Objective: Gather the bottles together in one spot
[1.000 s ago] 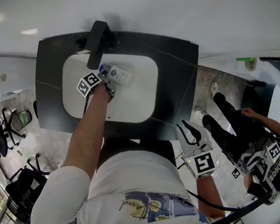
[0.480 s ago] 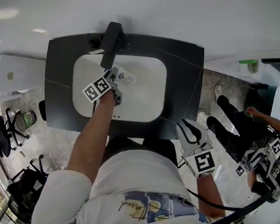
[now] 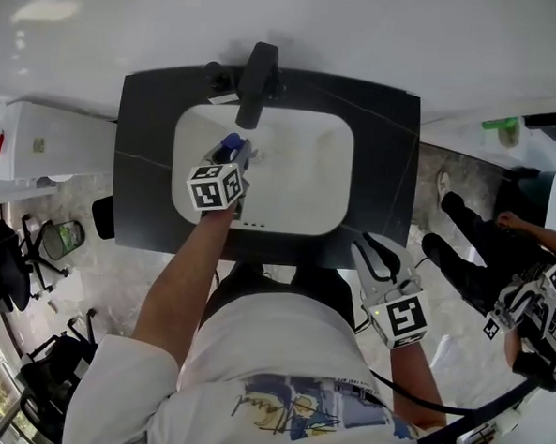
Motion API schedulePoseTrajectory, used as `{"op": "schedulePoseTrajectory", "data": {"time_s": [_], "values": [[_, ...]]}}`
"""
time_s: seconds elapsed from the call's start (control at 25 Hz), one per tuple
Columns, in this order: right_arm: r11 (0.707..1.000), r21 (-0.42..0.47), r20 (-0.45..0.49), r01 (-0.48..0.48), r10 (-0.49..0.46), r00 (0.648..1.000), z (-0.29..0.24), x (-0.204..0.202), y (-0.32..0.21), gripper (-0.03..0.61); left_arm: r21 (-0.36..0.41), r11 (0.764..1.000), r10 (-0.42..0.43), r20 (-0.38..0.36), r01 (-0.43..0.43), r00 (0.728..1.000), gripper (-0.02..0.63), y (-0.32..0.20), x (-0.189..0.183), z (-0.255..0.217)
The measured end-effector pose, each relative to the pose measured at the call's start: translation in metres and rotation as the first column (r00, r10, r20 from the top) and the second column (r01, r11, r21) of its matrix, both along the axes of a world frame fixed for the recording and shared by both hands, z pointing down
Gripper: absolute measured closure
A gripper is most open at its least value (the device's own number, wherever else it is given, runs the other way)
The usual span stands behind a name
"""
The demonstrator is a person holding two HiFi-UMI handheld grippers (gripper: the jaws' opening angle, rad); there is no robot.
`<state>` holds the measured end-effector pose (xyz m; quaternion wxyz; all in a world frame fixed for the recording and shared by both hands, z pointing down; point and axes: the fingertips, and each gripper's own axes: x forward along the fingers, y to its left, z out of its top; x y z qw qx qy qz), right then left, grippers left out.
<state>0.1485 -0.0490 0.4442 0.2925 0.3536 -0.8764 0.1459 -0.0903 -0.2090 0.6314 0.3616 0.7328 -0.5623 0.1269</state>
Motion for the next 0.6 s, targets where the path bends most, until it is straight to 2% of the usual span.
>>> {"op": "schedulePoseTrajectory", "data": {"time_s": [0.28,0.6], "values": [[0.999,0.029,0.046,-0.014,0.013,0.999,-0.005,-0.031,0.005,0.499,0.064,0.984,0.159,0.131,-0.168,0.979,0.485,0.007,-0.023,-0.046],[0.998,0.043,0.059,-0.047,0.044,0.997,-0.003,-0.058,0.004,0.499,0.126,0.947,0.260,0.241,-0.296,0.935,0.485,-0.009,-0.079,-0.121]]}}
